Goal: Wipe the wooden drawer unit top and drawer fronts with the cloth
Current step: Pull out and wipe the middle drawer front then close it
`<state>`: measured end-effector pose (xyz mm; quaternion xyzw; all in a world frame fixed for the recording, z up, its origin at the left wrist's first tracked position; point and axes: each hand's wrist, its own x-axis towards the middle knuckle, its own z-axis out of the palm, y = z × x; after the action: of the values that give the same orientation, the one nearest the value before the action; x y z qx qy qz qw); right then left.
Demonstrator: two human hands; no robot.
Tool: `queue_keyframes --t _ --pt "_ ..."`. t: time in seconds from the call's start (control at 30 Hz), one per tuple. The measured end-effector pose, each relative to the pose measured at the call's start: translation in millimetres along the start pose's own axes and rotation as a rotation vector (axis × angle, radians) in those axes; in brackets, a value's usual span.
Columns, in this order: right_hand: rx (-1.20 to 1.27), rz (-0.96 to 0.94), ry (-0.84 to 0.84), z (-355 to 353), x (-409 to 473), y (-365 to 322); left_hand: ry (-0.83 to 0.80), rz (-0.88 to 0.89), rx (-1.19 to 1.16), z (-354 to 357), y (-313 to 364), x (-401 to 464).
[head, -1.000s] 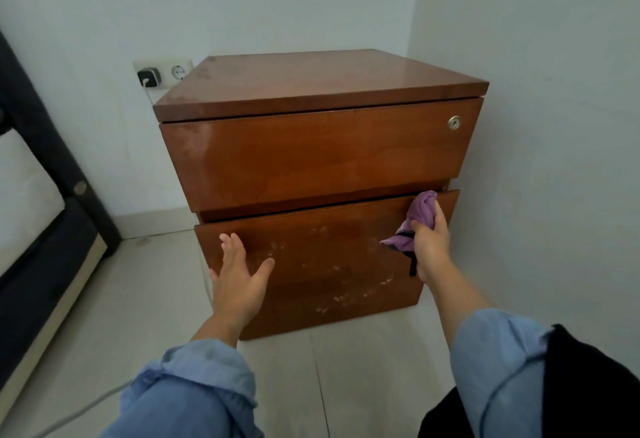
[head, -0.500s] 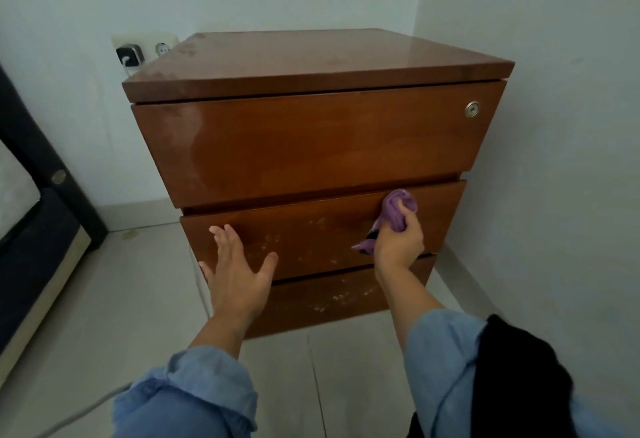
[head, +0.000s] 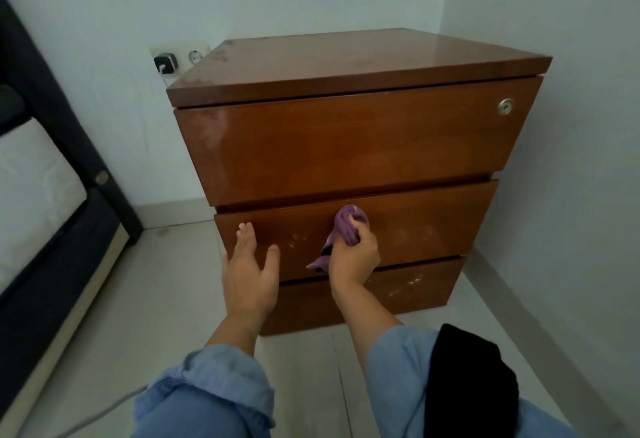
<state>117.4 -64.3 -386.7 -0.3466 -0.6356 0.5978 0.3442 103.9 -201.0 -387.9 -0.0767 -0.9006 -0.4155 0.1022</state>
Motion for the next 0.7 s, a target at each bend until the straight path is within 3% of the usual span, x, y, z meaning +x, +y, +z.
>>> queue_keyframes --t 0.17,0.3,0.43,0.57,0.7 --pt "-0.034 -0.023 -0.175 5 -11 1 0.016 -0.016 -0.112 -4 -7 2" --pt "0.04 0.132 -0.326 -27 19 -10 0.035 0.004 0.07 -1 -5 0" --pt "0.109 0.25 -0.062 -77 63 -12 0.079 0.271 0.262 9 19 -9" --pt "0.208 0.221 0.197 -130 96 -2 -0.106 0.513 0.429 35 46 -18" --pt "0.246 0.16 0.253 -158 128 12 -0.383 0.58 0.495 54 46 -17"
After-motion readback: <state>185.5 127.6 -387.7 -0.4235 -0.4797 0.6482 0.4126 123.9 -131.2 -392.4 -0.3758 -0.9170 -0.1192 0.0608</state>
